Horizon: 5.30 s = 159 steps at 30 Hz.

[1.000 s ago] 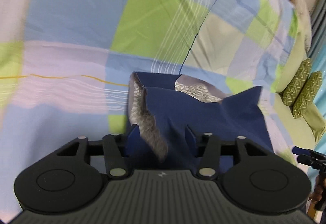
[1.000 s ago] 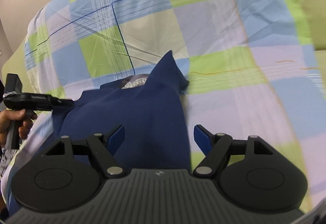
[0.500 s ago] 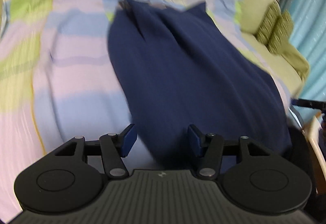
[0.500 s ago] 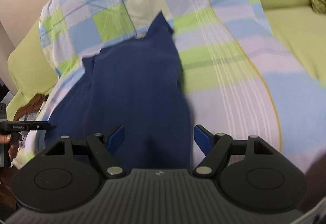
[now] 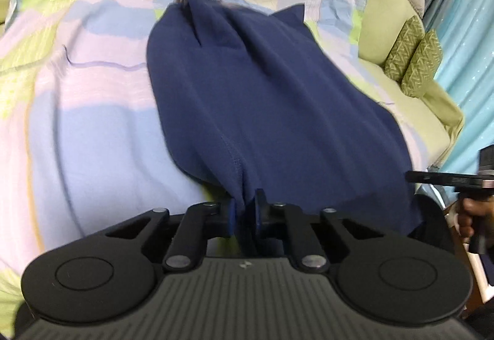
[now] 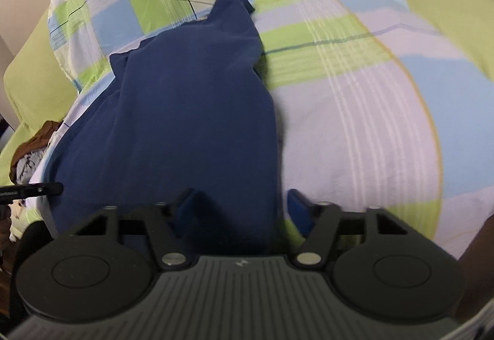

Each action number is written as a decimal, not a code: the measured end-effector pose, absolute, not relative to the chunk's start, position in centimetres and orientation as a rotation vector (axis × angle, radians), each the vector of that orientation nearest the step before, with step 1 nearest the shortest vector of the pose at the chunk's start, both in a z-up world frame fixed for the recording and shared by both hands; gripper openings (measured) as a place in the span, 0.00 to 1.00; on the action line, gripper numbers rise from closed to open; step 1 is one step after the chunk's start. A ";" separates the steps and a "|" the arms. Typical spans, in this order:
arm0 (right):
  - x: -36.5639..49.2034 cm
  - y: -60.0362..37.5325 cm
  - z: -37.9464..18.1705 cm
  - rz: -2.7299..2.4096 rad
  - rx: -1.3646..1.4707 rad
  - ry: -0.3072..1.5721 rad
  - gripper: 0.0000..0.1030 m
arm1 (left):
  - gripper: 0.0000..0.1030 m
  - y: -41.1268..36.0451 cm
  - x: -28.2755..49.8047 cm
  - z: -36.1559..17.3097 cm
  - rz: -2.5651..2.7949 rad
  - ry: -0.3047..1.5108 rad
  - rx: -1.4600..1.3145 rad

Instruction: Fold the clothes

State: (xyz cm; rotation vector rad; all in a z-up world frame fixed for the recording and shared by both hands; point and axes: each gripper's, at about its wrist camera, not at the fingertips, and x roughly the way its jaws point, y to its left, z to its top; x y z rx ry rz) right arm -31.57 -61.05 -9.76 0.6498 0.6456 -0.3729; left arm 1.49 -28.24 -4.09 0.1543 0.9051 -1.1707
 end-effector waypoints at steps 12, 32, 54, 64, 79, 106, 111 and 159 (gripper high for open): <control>-30.9 -58.4 -7.6 -0.295 0.723 0.718 0.04 | 0.01 -24.5 1.2 -3.0 -1.031 0.901 0.436; -23.4 -67.7 -9.8 -0.313 0.698 0.625 0.34 | 0.40 -47.2 0.2 0.5 -1.346 0.601 0.564; -24.1 -64.8 -11.4 -0.134 0.604 0.502 0.42 | 0.63 -79.7 3.6 -4.1 -1.532 0.585 0.934; -24.5 -65.8 -12.8 -0.102 0.688 0.462 0.45 | 0.01 -80.0 4.3 -3.6 -1.512 0.511 0.875; -26.5 -70.1 -11.2 -0.242 0.689 0.379 0.45 | 0.46 -76.1 10.1 -0.6 -1.465 0.585 0.709; -6.1 -69.1 -8.3 -0.182 0.334 0.486 0.46 | 0.73 -67.8 12.6 -0.4 -1.615 0.712 0.458; -7.4 -66.7 -8.0 -0.102 0.304 0.525 0.58 | 0.00 -71.3 9.9 -3.6 -1.473 0.695 0.738; -8.0 -77.9 -6.1 -0.134 0.441 0.463 0.46 | 0.00 -62.1 10.3 4.3 -1.619 0.448 0.210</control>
